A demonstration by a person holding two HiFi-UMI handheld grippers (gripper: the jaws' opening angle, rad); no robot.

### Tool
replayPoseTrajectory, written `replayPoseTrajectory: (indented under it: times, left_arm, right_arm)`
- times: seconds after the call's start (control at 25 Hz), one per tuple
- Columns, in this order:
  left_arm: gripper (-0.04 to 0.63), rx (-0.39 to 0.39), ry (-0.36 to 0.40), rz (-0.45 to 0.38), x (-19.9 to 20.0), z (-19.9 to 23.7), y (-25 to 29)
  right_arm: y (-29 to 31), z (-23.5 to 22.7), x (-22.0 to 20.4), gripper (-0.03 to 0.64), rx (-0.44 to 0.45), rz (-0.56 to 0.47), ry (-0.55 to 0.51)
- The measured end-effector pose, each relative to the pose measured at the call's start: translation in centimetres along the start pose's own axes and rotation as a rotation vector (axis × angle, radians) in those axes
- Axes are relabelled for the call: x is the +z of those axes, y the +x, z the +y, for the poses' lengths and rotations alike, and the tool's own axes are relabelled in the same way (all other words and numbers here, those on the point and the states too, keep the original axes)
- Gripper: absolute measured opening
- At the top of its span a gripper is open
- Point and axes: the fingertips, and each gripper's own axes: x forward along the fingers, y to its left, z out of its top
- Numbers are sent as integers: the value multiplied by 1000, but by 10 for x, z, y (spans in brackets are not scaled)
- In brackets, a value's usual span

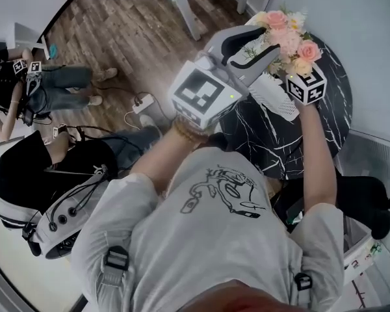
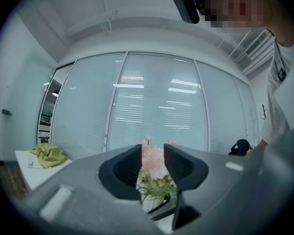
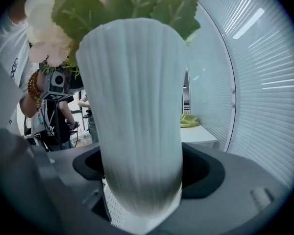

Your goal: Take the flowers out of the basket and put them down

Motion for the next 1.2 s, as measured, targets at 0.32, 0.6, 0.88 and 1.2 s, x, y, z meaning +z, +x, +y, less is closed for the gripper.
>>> replayPoseTrajectory:
  times: [0.32,0.6,0.88,1.2]
  left_arm:
    - [143,-15,1,-23,30,-11,-9]
    - [143,-30,7,-35,34,-18,-16]
    - [143,-85,1,-47,41,-40,-11]
    - [143,-177,-14,-47,44,-78,20]
  right_arm:
    - [-14,16,27,437,-3,1,-6]
    - [-22,23,29,437,-17,-3,-12]
    - [-46,26,29,437,-66,-10,-7]
    - [-97,10,18,437,-150,-14,29]
